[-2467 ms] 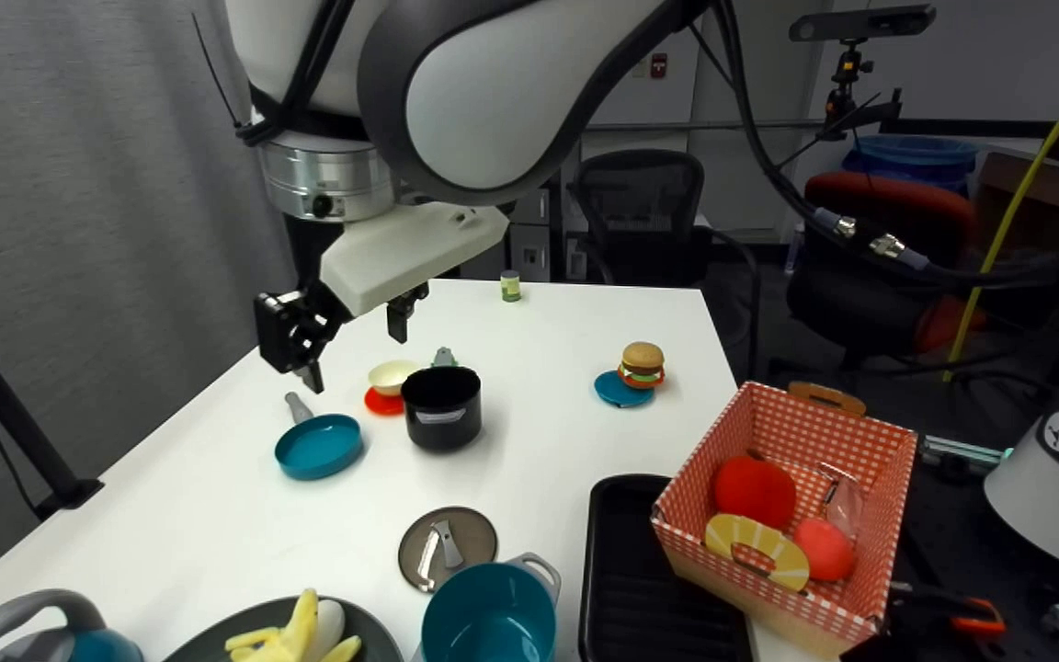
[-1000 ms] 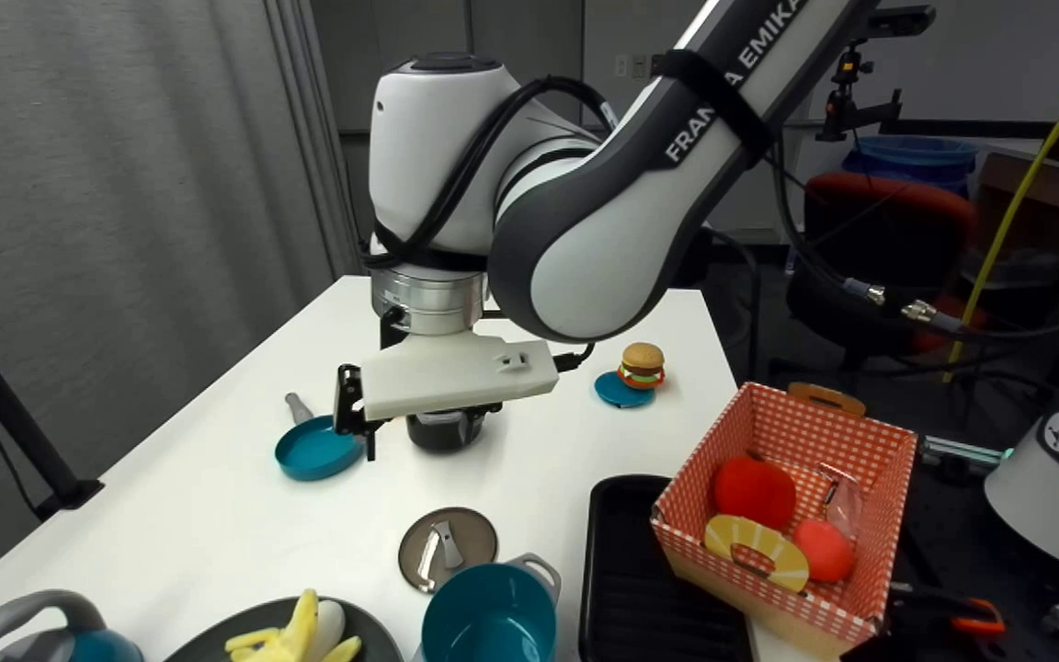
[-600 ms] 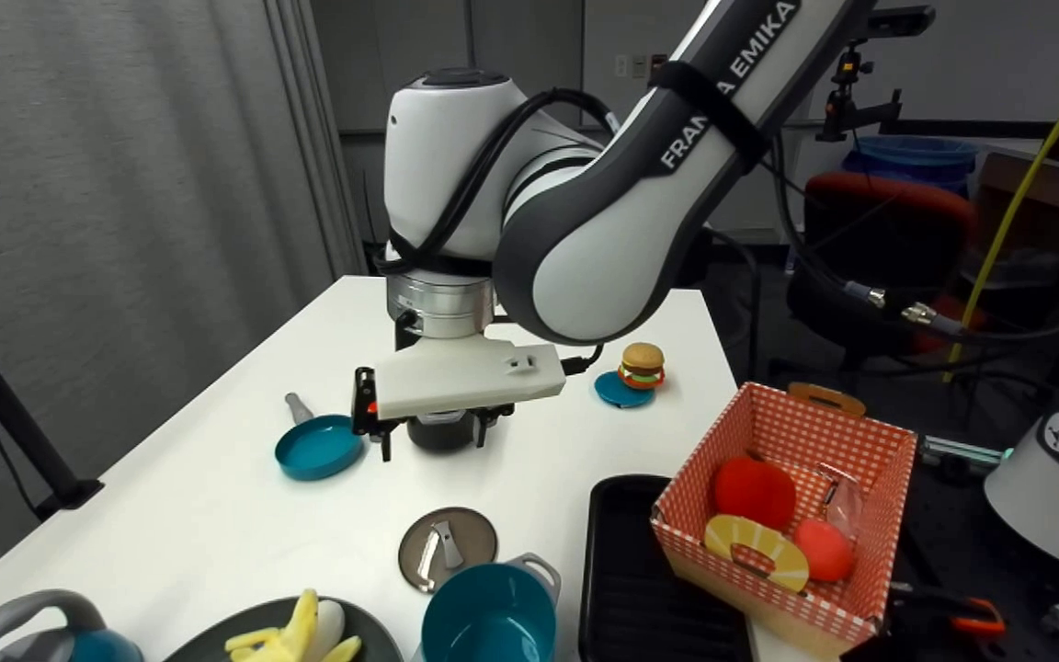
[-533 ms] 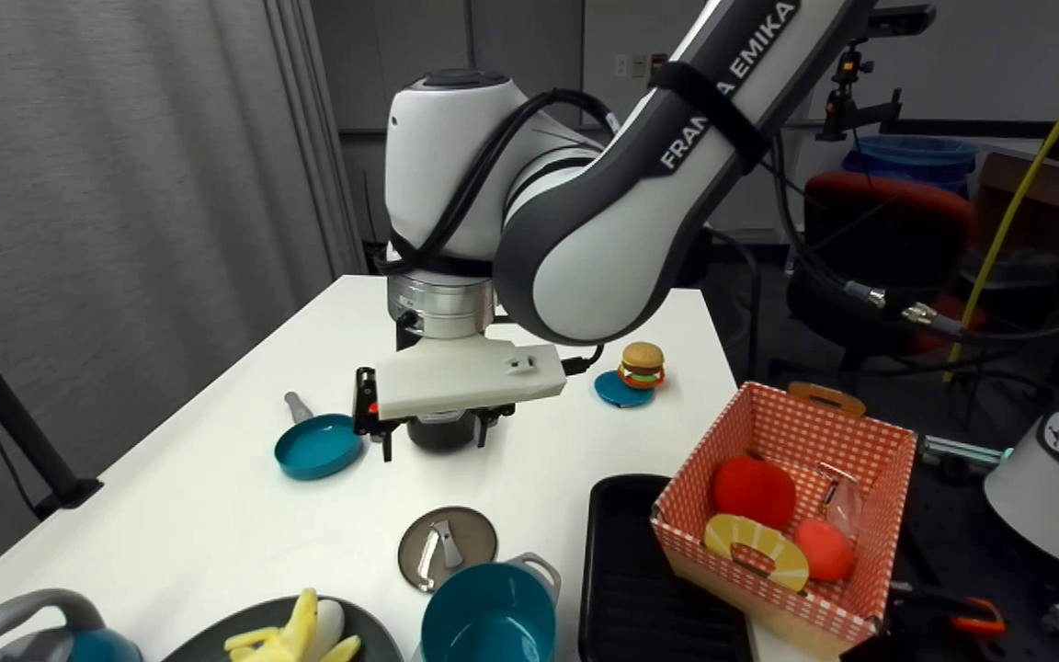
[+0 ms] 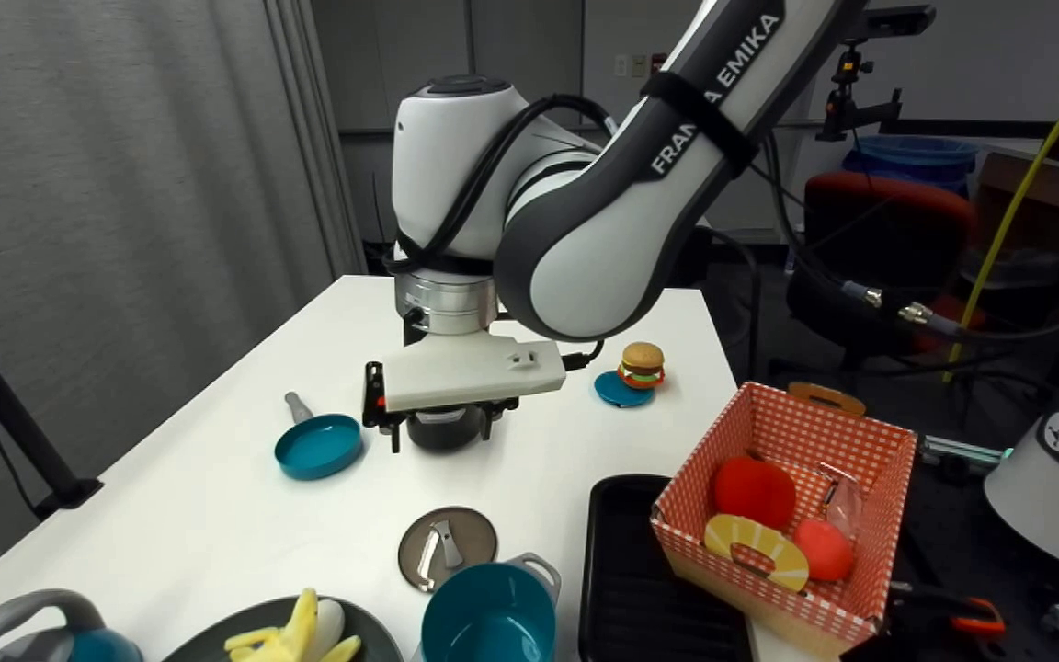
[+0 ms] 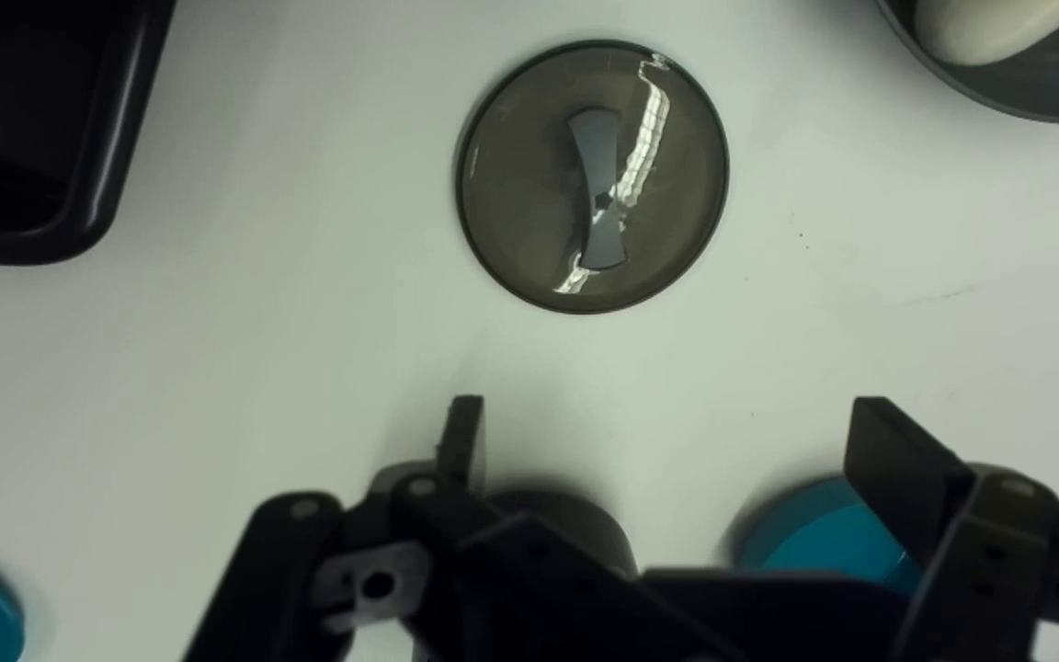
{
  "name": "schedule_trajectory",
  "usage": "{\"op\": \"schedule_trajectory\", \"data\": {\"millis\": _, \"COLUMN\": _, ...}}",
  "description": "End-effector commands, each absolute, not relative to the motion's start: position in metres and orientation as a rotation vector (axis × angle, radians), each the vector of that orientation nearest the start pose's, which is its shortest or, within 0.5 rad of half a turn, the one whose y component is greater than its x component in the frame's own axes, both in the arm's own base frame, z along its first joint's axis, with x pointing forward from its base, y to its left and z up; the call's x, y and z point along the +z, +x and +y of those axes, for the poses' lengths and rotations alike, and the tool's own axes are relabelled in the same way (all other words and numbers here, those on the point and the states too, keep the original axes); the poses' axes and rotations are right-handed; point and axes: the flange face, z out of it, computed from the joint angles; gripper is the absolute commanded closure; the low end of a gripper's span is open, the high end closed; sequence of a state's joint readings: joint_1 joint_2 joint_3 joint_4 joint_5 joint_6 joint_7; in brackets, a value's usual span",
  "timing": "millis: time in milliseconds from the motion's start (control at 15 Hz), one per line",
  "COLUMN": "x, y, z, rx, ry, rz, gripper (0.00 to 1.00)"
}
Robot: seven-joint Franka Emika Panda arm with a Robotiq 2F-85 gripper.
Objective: Put the lid on top of the blue pot
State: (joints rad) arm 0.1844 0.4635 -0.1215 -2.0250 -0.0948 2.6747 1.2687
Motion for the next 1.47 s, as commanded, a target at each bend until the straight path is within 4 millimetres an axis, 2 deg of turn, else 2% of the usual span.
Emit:
{"op": "schedule_trajectory", "data": {"millis": 0, "x": 0.237, "y": 0.619, "z": 0.043, "rx": -0.327, "ry": -2.628, "rz": 1.625, "gripper": 0.00}}
{"op": "schedule_trajectory", "data": {"millis": 333, "x": 0.237, "y": 0.620, "z": 0.042, "rx": -0.316, "ry": -2.638, "rz": 1.611, "gripper": 0.00}}
{"op": "schedule_trajectory", "data": {"millis": 1067, "x": 0.199, "y": 0.647, "z": 0.025, "rx": -0.138, "ry": -2.721, "rz": 1.424, "gripper": 0.00}}
{"op": "schedule_trajectory", "data": {"millis": 1400, "x": 0.191, "y": 0.659, "z": 0.031, "rx": -0.065, "ry": -2.745, "rz": 1.368, "gripper": 0.00}}
